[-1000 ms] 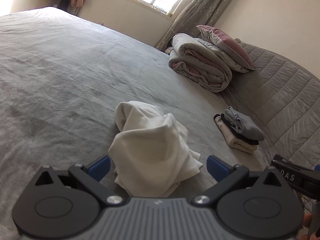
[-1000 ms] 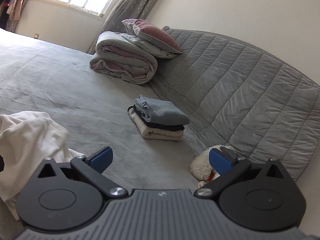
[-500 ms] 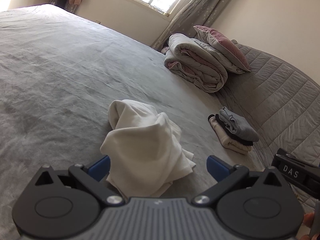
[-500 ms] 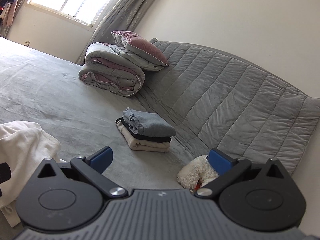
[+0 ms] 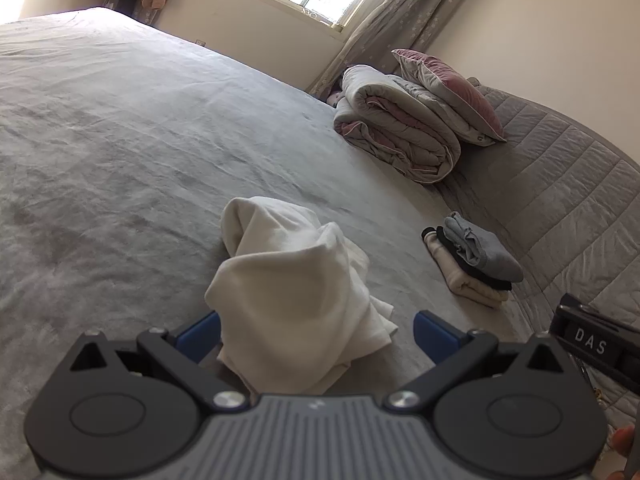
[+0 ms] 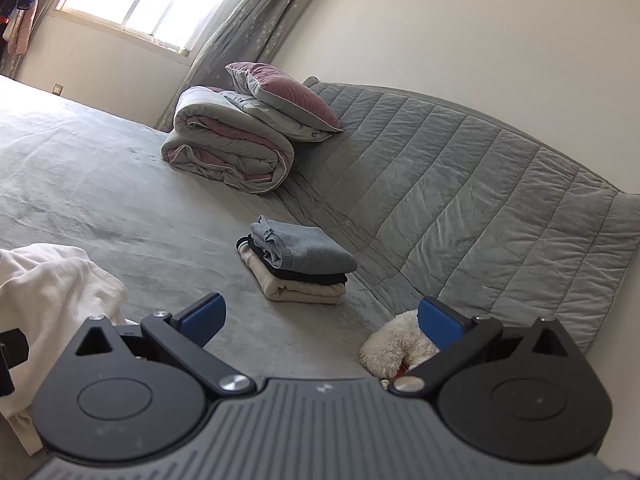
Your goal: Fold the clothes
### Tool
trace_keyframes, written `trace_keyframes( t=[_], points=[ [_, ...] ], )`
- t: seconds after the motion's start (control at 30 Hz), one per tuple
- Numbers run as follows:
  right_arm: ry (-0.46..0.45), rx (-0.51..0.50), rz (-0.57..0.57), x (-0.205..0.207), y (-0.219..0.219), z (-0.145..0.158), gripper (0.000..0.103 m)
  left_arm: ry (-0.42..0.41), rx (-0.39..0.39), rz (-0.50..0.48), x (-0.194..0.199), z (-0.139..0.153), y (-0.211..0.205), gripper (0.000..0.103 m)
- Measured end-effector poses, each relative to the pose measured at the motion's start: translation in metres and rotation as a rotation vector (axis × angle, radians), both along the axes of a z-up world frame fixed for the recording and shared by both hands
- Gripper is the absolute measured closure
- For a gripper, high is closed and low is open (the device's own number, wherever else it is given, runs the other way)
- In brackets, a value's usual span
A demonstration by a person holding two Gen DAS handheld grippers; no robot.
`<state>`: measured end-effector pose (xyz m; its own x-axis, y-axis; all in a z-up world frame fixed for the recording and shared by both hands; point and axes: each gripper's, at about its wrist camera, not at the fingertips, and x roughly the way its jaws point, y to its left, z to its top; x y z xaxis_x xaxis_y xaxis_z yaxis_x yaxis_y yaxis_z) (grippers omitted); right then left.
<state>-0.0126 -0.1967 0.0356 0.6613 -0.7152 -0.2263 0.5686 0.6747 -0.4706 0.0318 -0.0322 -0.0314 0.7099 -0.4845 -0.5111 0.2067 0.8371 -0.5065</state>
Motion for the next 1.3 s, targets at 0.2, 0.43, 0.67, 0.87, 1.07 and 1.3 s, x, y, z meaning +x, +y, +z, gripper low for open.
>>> trace_keyframes(
  t=[0.2, 0.43, 0.67, 0.87, 1.07, 1.3],
  points=[
    [-0.001, 0.006, 0.009, 0.0, 0.001, 0.0, 0.0, 0.004, 0.004, 0.012, 0.0, -0.001, 0.002, 0.0],
    [0.0, 0.02, 0.023, -0.001, 0.002, -0.002, 0.0, 0.008, 0.011, 0.025, 0.0, -0.001, 0.006, 0.0],
    [0.0, 0.03, 0.04, -0.001, 0.001, -0.002, 0.0, 0.005, 0.023, 0.055, -0.003, 0.002, 0.009, 0.0],
    [0.012, 0.089, 0.125, 0.0, -0.003, 0.0, 0.0, 0.013, 0.148, 0.173, -0.013, 0.017, 0.013, 0.0],
    [0.072, 0.291, 0.294, 0.008, -0.014, 0.009, 0.0, 0.027, 0.385, 0.32, -0.016, 0.04, 0.014, 0.0],
    [0.19, 0.589, 0.436, 0.018, -0.026, 0.024, 0.0, 0.079, 0.558, 0.291, -0.017, 0.06, 0.0, 0.0]
  ],
)
